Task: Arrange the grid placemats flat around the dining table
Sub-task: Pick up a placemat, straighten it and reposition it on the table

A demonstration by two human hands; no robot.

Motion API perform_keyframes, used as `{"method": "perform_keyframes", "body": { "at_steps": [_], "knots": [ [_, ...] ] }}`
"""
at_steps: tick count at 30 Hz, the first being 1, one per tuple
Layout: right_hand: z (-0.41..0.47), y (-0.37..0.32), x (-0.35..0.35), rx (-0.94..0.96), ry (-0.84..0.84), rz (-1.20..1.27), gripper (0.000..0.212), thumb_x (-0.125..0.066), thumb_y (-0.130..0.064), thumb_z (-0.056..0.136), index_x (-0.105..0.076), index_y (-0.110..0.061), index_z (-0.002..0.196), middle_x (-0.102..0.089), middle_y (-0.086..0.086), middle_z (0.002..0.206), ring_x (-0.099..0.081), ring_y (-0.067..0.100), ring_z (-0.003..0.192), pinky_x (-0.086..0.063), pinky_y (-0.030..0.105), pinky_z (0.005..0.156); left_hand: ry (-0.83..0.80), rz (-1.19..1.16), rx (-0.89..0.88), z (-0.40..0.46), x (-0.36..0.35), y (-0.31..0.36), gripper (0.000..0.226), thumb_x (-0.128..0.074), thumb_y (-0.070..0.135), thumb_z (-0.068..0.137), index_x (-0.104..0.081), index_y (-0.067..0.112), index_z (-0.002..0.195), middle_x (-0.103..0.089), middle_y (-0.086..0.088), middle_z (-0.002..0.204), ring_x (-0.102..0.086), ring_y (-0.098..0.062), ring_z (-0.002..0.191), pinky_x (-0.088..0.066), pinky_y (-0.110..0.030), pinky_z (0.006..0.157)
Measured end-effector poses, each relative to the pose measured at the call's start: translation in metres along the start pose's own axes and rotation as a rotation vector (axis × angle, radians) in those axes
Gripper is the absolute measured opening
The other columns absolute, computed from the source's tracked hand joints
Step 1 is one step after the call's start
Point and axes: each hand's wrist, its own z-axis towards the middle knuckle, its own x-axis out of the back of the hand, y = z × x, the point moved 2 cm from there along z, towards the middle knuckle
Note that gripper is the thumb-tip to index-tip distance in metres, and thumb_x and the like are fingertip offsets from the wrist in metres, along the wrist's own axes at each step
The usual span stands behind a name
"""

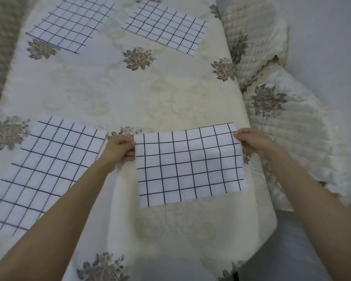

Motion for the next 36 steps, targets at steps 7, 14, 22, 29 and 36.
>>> {"method": "perform_keyframes", "body": {
  "at_steps": [7,14,22,29,36],
  "knots": [
    [0.027,-0.003,0.004,-0.026,0.045,-0.036,0.011,-0.061,-0.014,0.094,-0.061,-0.012,0.082,-0.055,0.006,0.073,-0.050,0.014,0.060,-0.046,0.014,0.044,0.016,0.021,0.024,-0.004,-0.016,-0.010,0.016,-0.065,-0.003,0.088,-0.052,0.006,0.090,-0.043,-0.008,0.069,-0.044,-0.017,0.058,-0.050,-0.018,0.047],
    [0.042,-0.012,0.009,0.027,0.101,-0.029,0.016,-0.063,-0.014,0.093,-0.063,-0.009,0.108,-0.061,0.009,0.088,-0.056,0.014,0.069,-0.049,0.021,0.064,0.059,0.034,0.062,-0.004,-0.019,-0.012,0.014,-0.067,-0.005,0.085,-0.056,0.003,0.087,-0.051,-0.010,0.068,-0.050,-0.017,0.054,-0.055,-0.021,0.049],
    [0.007,-0.018,-0.001,0.072,0.116,0.101,0.037,-0.059,-0.028,0.094,-0.060,-0.009,0.126,-0.060,0.007,0.125,-0.058,0.019,0.112,-0.049,0.030,0.089,-0.001,0.049,0.127,-0.024,-0.005,-0.006,0.013,-0.057,0.015,0.095,-0.065,0.006,0.102,-0.066,-0.012,0.092,-0.063,-0.019,0.076,-0.057,-0.034,0.079],
    [-0.063,-0.031,-0.023,0.171,-0.085,0.244,0.022,-0.053,-0.032,0.098,-0.065,-0.016,0.107,-0.066,0.008,0.122,-0.059,0.022,0.120,-0.045,0.038,0.105,-0.100,-0.195,0.070,-0.088,0.002,0.036,0.024,-0.046,0.031,0.101,-0.063,0.015,0.102,-0.069,-0.005,0.104,-0.064,-0.020,0.093,-0.049,-0.034,0.089],
    [-0.128,-0.050,-0.019,0.284,-0.314,0.450,0.038,-0.045,-0.037,0.099,-0.065,-0.007,0.112,-0.074,0.007,0.107,-0.071,0.017,0.101,-0.056,0.030,0.089,-0.256,-0.278,-0.037,-0.166,0.014,0.062,0.047,-0.035,0.038,0.103,-0.060,0.003,0.121,-0.070,-0.016,0.116,-0.067,-0.030,0.109,-0.056,-0.038,0.091]
  ]
}}
